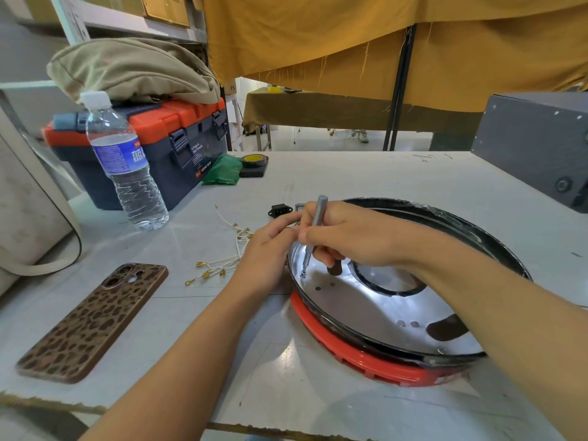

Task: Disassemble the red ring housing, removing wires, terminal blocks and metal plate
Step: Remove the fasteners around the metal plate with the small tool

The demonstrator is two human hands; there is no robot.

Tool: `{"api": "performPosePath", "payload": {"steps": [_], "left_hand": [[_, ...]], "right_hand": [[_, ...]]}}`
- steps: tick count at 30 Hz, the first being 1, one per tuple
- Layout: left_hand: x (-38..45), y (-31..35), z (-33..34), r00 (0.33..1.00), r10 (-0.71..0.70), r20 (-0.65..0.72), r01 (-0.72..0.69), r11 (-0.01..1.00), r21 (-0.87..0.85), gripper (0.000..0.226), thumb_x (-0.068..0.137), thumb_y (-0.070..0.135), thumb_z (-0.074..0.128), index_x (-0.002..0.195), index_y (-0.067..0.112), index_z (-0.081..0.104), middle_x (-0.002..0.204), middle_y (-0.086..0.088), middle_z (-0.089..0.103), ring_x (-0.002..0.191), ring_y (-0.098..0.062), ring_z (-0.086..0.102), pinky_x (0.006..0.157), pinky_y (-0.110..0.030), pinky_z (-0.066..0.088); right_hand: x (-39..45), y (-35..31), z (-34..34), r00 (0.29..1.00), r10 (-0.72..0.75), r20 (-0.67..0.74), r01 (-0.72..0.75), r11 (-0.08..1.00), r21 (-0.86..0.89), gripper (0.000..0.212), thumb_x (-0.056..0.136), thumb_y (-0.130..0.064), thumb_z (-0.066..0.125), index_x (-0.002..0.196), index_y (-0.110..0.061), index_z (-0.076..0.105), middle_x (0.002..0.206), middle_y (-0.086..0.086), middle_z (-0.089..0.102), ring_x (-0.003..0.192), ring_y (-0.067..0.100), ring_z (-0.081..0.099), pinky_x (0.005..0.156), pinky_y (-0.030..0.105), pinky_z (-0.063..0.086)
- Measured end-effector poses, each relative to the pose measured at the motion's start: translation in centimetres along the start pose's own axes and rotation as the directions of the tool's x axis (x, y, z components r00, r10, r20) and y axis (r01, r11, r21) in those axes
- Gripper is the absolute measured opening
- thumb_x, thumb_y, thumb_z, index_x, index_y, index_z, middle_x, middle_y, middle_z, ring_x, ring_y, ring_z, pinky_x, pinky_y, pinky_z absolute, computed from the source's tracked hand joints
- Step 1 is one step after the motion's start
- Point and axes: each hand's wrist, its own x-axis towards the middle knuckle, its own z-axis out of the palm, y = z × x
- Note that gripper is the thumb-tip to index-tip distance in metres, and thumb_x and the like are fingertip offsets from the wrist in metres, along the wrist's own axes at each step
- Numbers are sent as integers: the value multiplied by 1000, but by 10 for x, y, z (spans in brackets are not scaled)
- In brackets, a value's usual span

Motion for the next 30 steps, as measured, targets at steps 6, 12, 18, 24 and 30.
{"api": "performPosePath", "payload": {"steps": [6, 12, 18, 24, 30], "left_hand": [[0, 2, 2, 1000, -13, -14, 13, 1000, -23, 30, 95, 10, 45, 119, 10, 63, 104, -10, 71, 85, -8, 69, 67, -13, 51], [-4, 4, 4, 1000, -5, -3, 5, 997, -78, 26, 94, 7, 44, 110, 6, 66, 78, -3, 70, 69, -6, 67, 61, -14, 51], [-4, 4, 2, 1000, 8, -4, -8, 1000, 10, 31, 94, 6, 40, 84, 17, 67, 69, 3, 69, 69, -8, 64, 63, -15, 51], [-3, 2, 1, 1000, 18, -9, -18, 999, 33, 36, 93, 6, 42, 71, 24, 65, 67, 7, 67, 65, -5, 61, 61, -16, 49], [-4, 4, 1, 999, 43, 13, -43, 998, 38, 30, 93, 9, 42, 76, 20, 64, 67, 6, 68, 63, -2, 62, 58, -12, 48]], "right_hand": [[-4, 5, -8, 999, 0, 37, -5, 993, 115, 19, 97, -11, 50, 78, -7, 49, 51, 1, 52, 53, 19, 39, 51, 21, 33], [0, 7, -5, 998, -29, -54, 37, 987, 159, 16, 91, -18, 63, 77, -12, 65, 52, 2, 60, 44, 8, 47, 46, 16, 39], [5, 0, 8, 976, -43, -215, 38, 999, -27, 44, 98, -34, 47, 66, -9, 63, 36, -3, 53, 34, 3, 47, 44, 9, 37], [10, -8, 11, 975, -23, -221, -21, 981, -195, 36, 98, -20, 42, 71, -2, 58, 33, -5, 47, 31, 5, 42, 48, 28, 44], [5, -10, 5, 995, -10, -98, -8, 984, -176, 34, 98, -16, 40, 68, -8, 53, 47, -2, 51, 38, 5, 45, 52, 23, 44]]}}
